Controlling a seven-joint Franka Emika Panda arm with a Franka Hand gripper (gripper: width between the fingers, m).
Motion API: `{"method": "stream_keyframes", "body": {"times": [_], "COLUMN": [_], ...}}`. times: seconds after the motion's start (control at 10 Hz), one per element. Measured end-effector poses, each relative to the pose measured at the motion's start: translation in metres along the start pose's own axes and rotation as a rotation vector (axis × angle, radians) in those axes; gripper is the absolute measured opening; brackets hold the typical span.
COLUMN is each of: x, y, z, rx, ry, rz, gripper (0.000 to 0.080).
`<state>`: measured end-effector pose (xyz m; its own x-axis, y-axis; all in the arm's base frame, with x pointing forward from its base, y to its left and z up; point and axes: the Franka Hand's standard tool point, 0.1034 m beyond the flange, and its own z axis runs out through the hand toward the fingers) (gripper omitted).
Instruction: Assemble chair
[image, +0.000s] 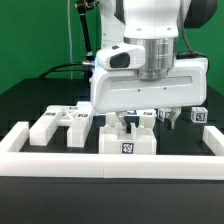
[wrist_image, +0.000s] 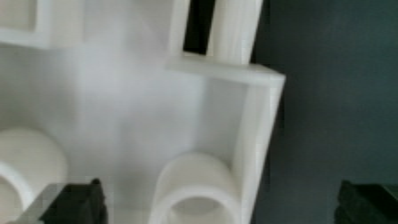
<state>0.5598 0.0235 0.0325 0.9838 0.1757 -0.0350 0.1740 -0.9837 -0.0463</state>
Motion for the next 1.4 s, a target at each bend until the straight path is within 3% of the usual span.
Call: {"method": "stream_keyframes", "body": {"times": [0.3, 0.6, 0.7, 0.8, 0.9, 1.0, 1.1, 1.2, 1.4], "x": [-0.007, -0.009, -0.009, -0.009, -0.009, -0.009, -0.009, -0.009, -0.009], "y": [0.000, -0.004, -0.004, -0.004, -0.004, -0.004, -0.004, -0.004, -0.004], "z": [0.019, 0.022, 0.023, 0.023, 0.023, 0.023, 0.023, 0.023, 0.023], "rx": [0.002, 0.002, 0.002, 0.002, 0.002, 0.002, 0.002, 0.002, 0.002], "ry": [-0.016, -0.022, -0.024, -0.023, -0.023, -0.023, -0.023, -0.022, -0.022], "rz": [0.007, 0.003, 0.000, -0.001, -0.001, -0.001, -0.001, -0.001, -0.001], "gripper": [0.0649, 0.0638, 0.0468, 0.0468, 0.0266, 0.0132, 0.0132, 0.0033, 0.0033]}}
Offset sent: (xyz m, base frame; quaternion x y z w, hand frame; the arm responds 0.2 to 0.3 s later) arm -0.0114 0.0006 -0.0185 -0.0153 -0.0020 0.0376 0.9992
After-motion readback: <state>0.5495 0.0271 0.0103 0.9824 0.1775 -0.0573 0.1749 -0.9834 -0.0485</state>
